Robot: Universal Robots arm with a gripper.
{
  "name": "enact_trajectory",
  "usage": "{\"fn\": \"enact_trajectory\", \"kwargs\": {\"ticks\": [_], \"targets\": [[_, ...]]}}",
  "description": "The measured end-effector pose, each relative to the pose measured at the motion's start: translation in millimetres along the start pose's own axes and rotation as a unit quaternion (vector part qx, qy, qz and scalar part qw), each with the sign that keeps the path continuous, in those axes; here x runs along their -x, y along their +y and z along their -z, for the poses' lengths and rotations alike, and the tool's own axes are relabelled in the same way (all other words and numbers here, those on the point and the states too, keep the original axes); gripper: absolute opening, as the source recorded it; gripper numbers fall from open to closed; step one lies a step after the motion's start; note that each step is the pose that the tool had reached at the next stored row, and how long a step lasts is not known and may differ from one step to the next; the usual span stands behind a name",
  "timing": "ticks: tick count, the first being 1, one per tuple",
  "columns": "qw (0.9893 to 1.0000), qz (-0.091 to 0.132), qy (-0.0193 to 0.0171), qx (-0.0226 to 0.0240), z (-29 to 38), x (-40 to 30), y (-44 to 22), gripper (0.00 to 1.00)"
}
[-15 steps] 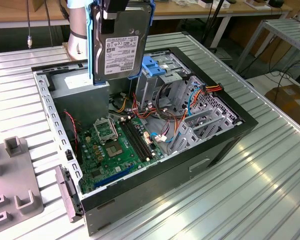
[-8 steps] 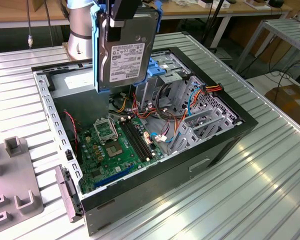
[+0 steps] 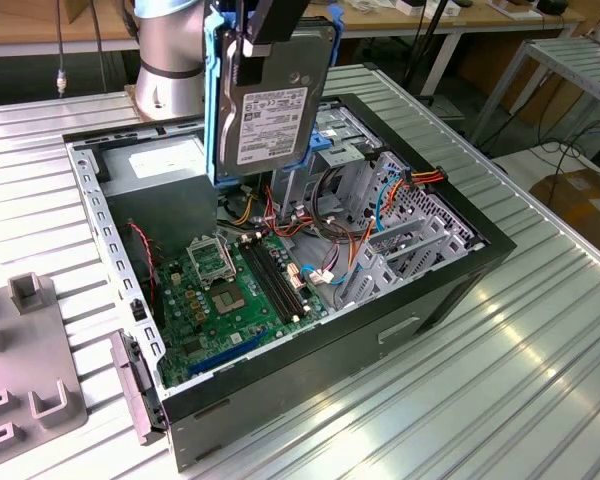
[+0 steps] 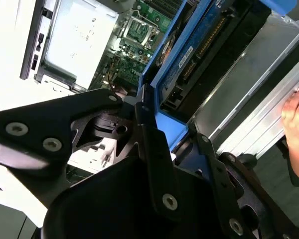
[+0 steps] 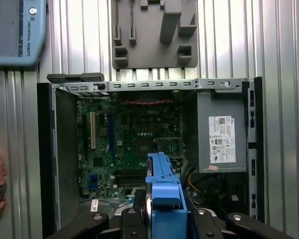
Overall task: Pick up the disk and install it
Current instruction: 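Insert the disk into the insertion slot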
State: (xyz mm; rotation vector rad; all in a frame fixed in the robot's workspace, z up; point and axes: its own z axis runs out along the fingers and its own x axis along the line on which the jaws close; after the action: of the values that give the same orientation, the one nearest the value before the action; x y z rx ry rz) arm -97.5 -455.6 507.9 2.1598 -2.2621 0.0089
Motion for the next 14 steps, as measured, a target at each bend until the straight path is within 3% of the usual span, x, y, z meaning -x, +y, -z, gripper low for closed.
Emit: {"fn": "enact_trajectory", "kwargs": {"ticks": [14], "targets": [[1.0000, 0.000, 0.0001, 0.0018, -2.4, -23.1, -36.9, 0.37]]}}
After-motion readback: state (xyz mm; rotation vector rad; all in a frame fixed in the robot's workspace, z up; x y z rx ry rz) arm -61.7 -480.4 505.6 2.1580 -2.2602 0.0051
